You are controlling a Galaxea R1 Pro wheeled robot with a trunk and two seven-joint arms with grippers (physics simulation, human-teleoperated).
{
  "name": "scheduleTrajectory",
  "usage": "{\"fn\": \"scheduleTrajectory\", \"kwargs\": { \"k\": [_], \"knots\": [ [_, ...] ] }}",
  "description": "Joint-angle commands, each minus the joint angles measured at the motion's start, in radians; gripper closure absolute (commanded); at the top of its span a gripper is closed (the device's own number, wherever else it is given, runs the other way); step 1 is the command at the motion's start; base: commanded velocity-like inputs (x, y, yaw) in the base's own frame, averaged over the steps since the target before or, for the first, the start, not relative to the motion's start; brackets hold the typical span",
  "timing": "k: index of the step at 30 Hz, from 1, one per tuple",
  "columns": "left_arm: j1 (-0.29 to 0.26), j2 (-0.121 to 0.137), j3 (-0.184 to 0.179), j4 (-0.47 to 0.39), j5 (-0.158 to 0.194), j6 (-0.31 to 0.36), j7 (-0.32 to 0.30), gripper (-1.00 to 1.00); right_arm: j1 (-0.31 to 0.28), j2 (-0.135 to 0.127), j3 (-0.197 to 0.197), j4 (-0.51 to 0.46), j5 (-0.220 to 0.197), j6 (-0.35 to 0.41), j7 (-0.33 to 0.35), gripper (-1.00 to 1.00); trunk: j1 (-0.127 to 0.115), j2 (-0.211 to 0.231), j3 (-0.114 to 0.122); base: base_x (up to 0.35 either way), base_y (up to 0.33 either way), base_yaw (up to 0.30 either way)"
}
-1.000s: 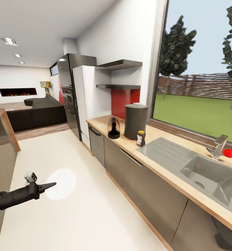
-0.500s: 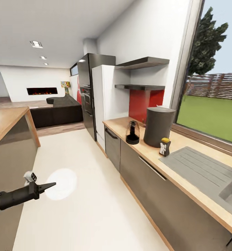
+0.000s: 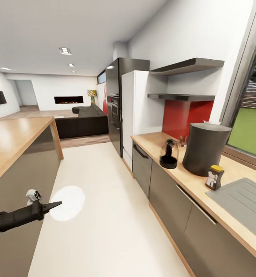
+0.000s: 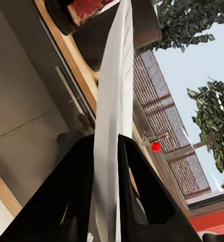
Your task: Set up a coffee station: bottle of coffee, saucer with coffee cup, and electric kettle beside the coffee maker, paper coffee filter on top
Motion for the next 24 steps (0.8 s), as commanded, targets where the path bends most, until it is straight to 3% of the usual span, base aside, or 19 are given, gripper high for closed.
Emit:
{"fn": "scheduleTrajectory", "kwargs": {
  "k": [1, 10, 24],
  "knots": [
    [-0.001, 0.0, 0.0, 0.0, 0.001, 0.007, 0.0, 1.0, 0.0, 0.0, 0.008, -0.002, -0.01, 0.005, 0.002, -1.0, 0.001, -0.001, 0.0, 0.33, 0.001, 0.281],
    [-0.001, 0.0, 0.0, 0.001, 0.0, 0.007, 0.0, 1.0, 0.0, 0.002, 0.007, -0.005, -0.01, 0.005, 0.002, -1.0, 0.001, -0.001, 0.0, 0.33, 0.0, 0.258],
    [-0.001, 0.0, 0.0, 0.001, 0.0, 0.006, 0.0, 1.0, 0.0, 0.002, 0.008, -0.01, -0.007, 0.0, 0.002, -1.0, 0.001, -0.001, 0.0, 0.333, 0.0, 0.018]
  ]
}}
